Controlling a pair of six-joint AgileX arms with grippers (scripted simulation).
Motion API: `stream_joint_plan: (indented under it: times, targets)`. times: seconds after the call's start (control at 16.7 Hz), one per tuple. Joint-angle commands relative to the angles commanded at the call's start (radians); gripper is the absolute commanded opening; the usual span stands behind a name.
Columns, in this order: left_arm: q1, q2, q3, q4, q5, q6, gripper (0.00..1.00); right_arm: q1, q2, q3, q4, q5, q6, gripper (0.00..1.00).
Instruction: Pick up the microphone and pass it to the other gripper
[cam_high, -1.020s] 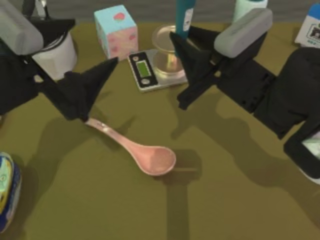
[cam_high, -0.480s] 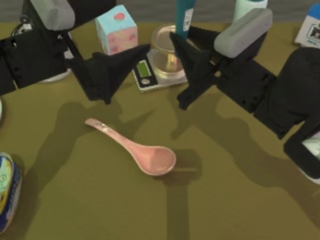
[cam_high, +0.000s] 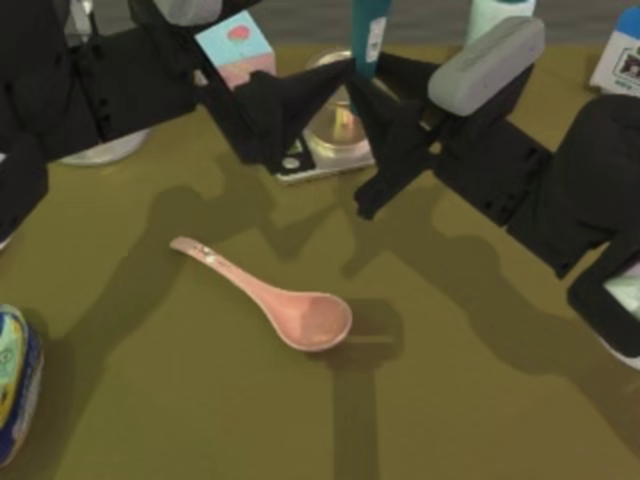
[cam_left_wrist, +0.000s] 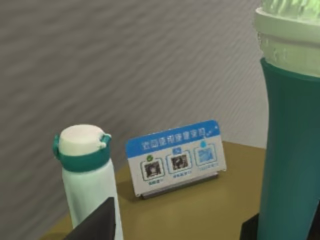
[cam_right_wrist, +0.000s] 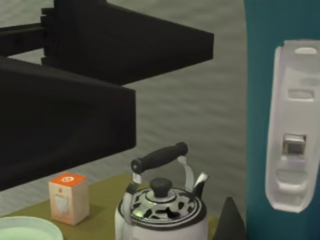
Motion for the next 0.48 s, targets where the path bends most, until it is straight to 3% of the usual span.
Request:
stream_joint_plan:
  times: [0.3, 0.48]
  targets:
    - [-0.112, 0.167, 0.131, 0.04, -0.109, -0.005, 1.0, 0.0, 0.0, 0.0, 0.0, 0.0, 0.0, 0.0]
    - [-0.124, 0.184, 0.145, 0.043, -0.122, -0.006, 1.0, 0.0, 0.0, 0.0, 0.0, 0.0, 0.0, 0.0]
